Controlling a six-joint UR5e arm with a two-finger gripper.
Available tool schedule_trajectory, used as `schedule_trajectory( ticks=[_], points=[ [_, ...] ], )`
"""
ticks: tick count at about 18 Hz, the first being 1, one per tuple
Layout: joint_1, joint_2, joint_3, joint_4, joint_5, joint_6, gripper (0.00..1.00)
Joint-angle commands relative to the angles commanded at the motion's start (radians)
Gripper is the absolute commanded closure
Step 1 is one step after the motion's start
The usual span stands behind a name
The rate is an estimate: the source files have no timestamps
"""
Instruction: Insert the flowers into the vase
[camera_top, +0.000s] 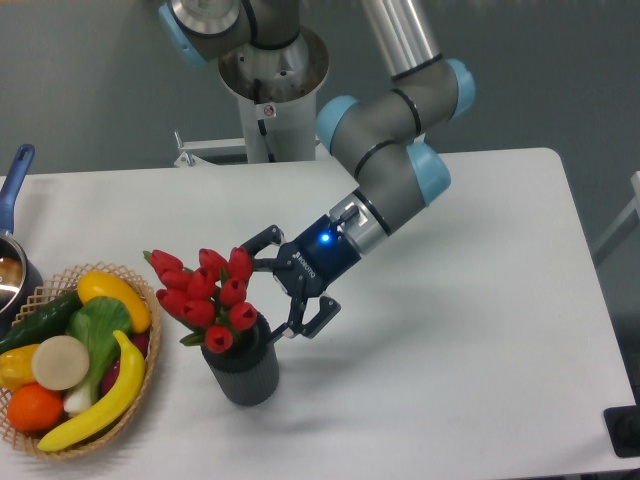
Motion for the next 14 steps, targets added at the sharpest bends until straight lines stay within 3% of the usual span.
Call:
schedule_trajectory(
  ticks=[4, 8, 14],
  points=[
    [0.008, 0.069, 0.003, 0.0, 0.112, 0.0, 0.0],
    [0.026, 0.124, 0.049, 0.0, 0.377, -0.011, 0.0],
    [0.149, 0.247, 0.067, -0.038, 0.601, -0.011, 0.0]
  ],
)
